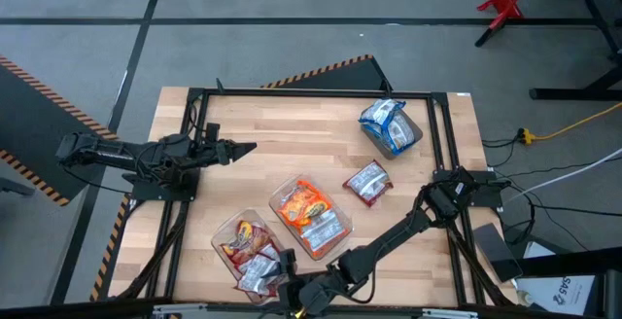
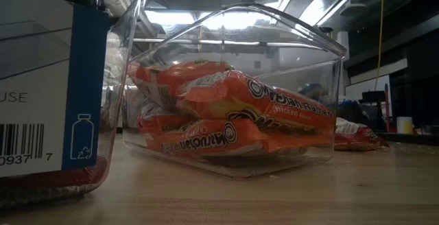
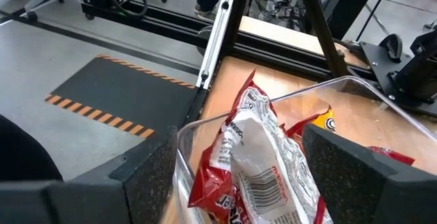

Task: Sort Maruchan noodles
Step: Put the red noodle pack into the bottom transparent bin

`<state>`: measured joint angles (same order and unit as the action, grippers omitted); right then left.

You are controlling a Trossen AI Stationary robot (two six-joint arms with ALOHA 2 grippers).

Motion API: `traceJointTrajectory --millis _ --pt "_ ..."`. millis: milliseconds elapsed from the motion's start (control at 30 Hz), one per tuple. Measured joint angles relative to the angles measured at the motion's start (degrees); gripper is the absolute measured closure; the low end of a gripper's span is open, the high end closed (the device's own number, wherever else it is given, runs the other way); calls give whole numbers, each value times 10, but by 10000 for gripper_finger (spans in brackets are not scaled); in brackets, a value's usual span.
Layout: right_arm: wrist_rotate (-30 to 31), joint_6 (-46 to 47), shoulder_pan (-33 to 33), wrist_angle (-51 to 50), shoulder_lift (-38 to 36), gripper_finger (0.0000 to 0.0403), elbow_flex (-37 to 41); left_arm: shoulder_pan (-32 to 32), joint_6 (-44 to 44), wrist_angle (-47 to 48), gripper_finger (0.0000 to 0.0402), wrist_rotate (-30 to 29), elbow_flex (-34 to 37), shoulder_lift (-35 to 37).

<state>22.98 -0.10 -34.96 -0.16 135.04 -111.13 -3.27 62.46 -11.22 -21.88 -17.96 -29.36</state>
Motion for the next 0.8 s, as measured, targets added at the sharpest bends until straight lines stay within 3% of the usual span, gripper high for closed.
traceJointTrajectory --millis 800 --pt "23 1 -2 39 37 114 0 -5 0 1 230 4 0 0"
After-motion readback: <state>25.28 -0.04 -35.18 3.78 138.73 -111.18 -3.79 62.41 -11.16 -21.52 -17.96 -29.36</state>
